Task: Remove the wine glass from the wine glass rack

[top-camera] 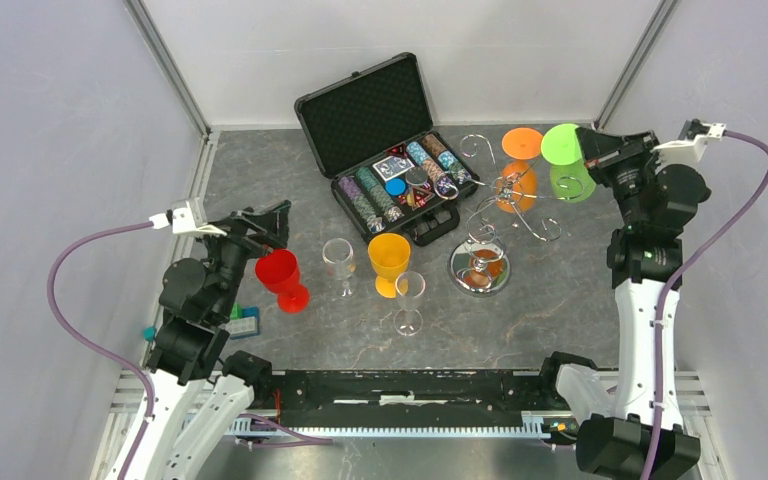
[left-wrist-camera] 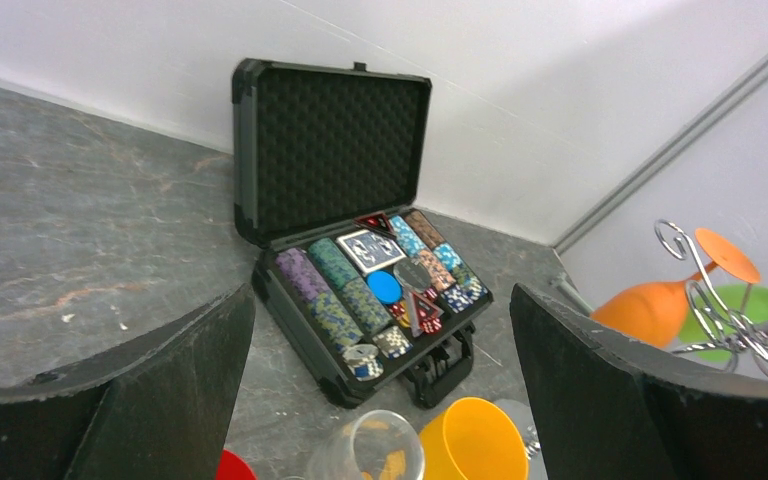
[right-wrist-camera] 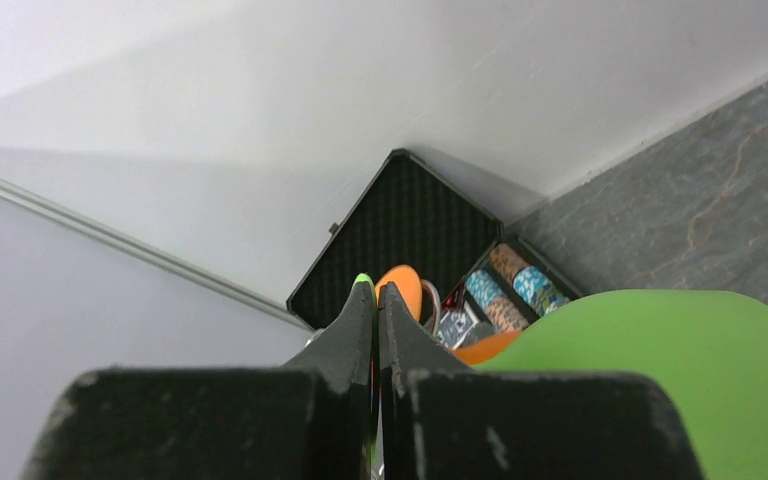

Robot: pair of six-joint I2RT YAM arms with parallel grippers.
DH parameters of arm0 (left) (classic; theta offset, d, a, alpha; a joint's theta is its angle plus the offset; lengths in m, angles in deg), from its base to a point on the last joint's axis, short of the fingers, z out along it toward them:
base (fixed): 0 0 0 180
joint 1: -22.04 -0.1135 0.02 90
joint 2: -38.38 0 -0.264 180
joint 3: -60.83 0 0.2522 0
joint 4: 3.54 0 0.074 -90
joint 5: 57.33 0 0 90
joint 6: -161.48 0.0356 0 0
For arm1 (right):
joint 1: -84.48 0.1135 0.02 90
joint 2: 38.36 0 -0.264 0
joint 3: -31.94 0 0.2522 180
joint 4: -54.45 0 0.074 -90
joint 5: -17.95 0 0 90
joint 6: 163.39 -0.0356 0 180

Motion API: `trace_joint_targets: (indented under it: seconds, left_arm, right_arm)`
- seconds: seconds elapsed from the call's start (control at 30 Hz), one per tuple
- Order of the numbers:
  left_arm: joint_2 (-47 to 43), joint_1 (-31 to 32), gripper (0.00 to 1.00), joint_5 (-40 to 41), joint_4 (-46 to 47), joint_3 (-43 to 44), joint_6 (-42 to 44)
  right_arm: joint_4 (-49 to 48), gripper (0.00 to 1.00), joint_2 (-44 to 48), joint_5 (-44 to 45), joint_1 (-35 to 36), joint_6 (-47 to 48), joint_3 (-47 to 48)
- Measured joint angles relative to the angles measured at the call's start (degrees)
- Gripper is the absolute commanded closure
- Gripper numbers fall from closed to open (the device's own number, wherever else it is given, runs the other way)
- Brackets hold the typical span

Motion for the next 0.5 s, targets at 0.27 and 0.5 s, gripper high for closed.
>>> trace_joint_targets:
  seconds: [0.27, 0.5]
  left_arm:
    - [7.5, 0.0, 0.00, -10.4, 1.3, 1.2, -4.1]
    - [12.8, 0.0, 0.00, -20.5, 7.3, 1.7, -9.8]
  right_arm:
    - [-4.6, 1.00, -1.2, 1.6, 0.0, 1.4, 8.7]
    - [-11.9, 1.00, 0.4, -0.5, 0.0, -6.0, 10.9]
